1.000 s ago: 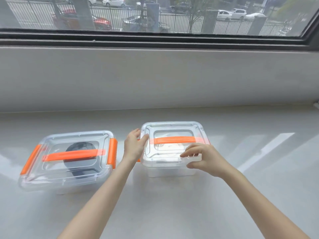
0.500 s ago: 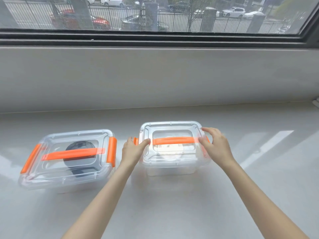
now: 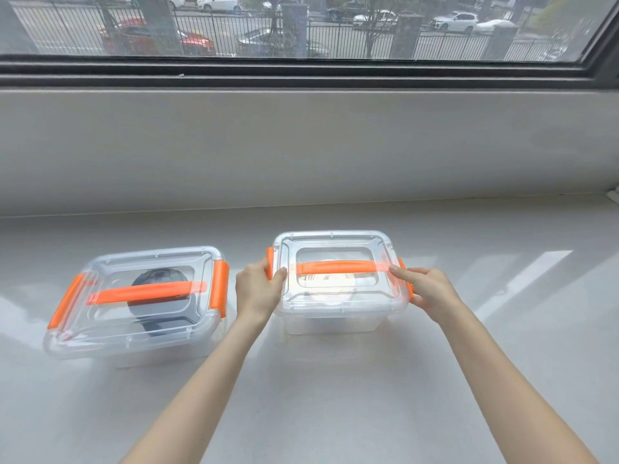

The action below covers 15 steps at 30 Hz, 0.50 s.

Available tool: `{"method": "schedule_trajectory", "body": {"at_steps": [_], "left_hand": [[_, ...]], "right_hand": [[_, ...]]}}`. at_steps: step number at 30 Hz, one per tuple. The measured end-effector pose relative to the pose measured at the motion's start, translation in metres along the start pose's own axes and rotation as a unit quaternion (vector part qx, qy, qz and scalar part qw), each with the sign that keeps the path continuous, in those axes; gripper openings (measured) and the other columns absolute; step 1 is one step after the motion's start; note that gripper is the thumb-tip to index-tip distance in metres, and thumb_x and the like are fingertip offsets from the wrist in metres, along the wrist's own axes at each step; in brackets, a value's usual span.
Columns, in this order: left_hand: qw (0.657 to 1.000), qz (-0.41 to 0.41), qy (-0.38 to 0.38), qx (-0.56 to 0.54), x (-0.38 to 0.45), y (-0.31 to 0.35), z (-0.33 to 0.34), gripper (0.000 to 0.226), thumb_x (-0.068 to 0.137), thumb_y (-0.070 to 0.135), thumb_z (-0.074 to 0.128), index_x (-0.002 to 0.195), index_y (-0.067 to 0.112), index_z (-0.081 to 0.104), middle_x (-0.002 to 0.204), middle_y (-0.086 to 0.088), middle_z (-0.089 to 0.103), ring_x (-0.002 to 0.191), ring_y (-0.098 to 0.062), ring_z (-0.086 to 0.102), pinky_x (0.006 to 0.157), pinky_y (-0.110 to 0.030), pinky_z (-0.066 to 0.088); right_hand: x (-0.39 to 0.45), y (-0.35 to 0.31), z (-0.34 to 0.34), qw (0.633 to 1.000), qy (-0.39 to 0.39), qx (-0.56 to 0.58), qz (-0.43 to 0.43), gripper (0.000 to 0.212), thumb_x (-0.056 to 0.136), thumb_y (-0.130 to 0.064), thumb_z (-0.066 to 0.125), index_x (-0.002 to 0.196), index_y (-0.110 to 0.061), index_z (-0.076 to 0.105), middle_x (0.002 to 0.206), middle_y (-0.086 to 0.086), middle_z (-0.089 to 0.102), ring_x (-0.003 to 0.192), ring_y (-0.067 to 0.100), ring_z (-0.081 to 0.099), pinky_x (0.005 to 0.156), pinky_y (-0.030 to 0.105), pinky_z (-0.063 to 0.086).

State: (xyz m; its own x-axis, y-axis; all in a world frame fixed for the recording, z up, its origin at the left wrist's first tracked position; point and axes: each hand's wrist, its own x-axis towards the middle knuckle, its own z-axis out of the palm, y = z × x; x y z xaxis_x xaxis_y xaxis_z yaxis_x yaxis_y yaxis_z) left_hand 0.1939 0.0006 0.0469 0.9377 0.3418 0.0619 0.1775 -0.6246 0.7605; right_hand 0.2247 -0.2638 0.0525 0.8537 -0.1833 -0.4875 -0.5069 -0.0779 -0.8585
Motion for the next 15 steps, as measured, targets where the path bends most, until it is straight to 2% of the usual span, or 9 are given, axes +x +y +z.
{"method": "schedule_trajectory", "body": {"at_steps": [2, 4, 6, 9, 12, 15], "left_hand": [[0.995, 0.046, 0.01, 0.089, 0.001, 0.002, 0.002, 0.028, 0.09, 0.019, 0.046, 0.092, -0.004, 0.062, 0.073, -0.027, 0.064, 0.076, -0.042, 0.058, 0.068, -0.041, 0.042], [0.983, 0.079, 0.015, 0.165, 0.004, 0.001, 0.004, 0.032, 0.093, 0.019, 0.039, 0.102, -0.004, 0.058, 0.086, -0.028, 0.067, 0.085, -0.043, 0.06, 0.07, -0.042, 0.042], [0.971, 0.099, 0.012, 0.218, 0.005, 0.0, 0.006, 0.034, 0.094, 0.02, 0.034, 0.111, -0.003, 0.054, 0.09, -0.027, 0.068, 0.086, -0.042, 0.061, 0.067, -0.041, 0.041], [0.965, 0.102, 0.008, 0.241, 0.006, -0.003, 0.008, 0.034, 0.094, 0.019, 0.032, 0.111, -0.002, 0.053, 0.088, -0.026, 0.068, 0.085, -0.041, 0.062, 0.063, -0.038, 0.038], [0.964, 0.105, 0.01, 0.244, 0.006, -0.003, 0.008, 0.034, 0.094, 0.018, 0.033, 0.112, -0.002, 0.053, 0.089, -0.027, 0.068, 0.085, -0.042, 0.061, 0.066, -0.04, 0.041], [0.968, 0.103, 0.008, 0.23, 0.005, -0.003, 0.007, 0.034, 0.093, 0.017, 0.034, 0.111, -0.003, 0.055, 0.087, -0.028, 0.068, 0.084, -0.042, 0.061, 0.067, -0.042, 0.041]], "right_hand": [[0.0, 0.001, 0.001, 1.0, -0.003, 0.02, -0.001, 0.045, 0.074, -0.017, 0.075, 0.108, 0.008, 0.061, 0.101, 0.019, 0.066, 0.088, 0.028, 0.062, 0.095, 0.044, 0.05], [-0.001, 0.002, 0.002, 1.0, 0.005, 0.029, -0.009, 0.044, 0.073, -0.015, 0.076, 0.108, 0.007, 0.061, 0.1, 0.019, 0.067, 0.088, 0.029, 0.063, 0.095, 0.045, 0.05], [-0.001, 0.002, 0.003, 0.999, 0.013, 0.028, -0.019, 0.042, 0.072, -0.014, 0.076, 0.107, 0.005, 0.062, 0.096, 0.018, 0.067, 0.085, 0.028, 0.063, 0.088, 0.043, 0.052], [0.0, 0.001, 0.004, 0.998, 0.036, 0.009, -0.042, 0.037, 0.071, -0.013, 0.077, 0.103, -0.001, 0.063, 0.087, 0.01, 0.066, 0.077, 0.023, 0.063, 0.069, 0.031, 0.052], [-0.003, 0.004, 0.011, 0.99, 0.095, -0.038, -0.102, 0.036, 0.072, -0.015, 0.076, 0.104, -0.004, 0.066, 0.092, 0.011, 0.068, 0.085, 0.025, 0.063, 0.078, 0.033, 0.05], [-0.011, 0.01, 0.027, 0.943, 0.183, -0.183, -0.208, 0.026, 0.082, -0.016, 0.063, 0.107, -0.009, 0.067, 0.087, 0.015, 0.072, 0.082, 0.03, 0.063, 0.073, 0.031, 0.045]]}}
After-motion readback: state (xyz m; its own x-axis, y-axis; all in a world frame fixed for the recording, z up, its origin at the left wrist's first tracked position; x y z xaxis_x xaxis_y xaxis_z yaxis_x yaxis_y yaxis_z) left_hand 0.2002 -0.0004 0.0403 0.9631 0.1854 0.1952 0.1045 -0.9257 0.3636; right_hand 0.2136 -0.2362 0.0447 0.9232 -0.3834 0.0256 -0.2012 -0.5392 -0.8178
